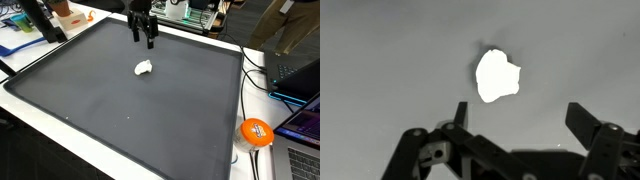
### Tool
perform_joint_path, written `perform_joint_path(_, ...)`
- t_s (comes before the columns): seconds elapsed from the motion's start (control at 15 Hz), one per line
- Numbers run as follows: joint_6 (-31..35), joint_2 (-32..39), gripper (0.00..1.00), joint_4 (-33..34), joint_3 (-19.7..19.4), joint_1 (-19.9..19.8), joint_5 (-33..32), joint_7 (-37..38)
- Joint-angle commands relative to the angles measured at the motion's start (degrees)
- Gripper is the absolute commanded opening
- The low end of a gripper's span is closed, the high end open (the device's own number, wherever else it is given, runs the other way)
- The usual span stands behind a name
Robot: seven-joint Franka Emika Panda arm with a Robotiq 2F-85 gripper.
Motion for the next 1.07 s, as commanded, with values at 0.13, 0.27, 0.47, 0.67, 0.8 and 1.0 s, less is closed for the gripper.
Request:
perform_joint_path(0.13, 10.85, -5.01, 1.00, -9.68, 2.55, -1.03, 5.76, -6.98)
perform_joint_path(0.27, 14.29, -6.16, 1.00, -11.97, 2.90, -0.20, 8.18, -9.63)
perform_joint_path(0.47, 18.20, -7.58, 1.00, -14.36, 4.09, 0.20, 11.40, -12.87)
perform_joint_path(0.67, 20.49, -9.01, 1.00, -15.96, 4.94, 0.91, 14.85, -16.14)
perform_joint_path(0.8, 20.25, -11.44, 1.00, -17.11, 5.45, 2.24, 19.43, -20.58)
perform_joint_path(1.0, 16.30, -12.18, 1.00, -17.35, 4.37, 2.72, 21.81, -22.86)
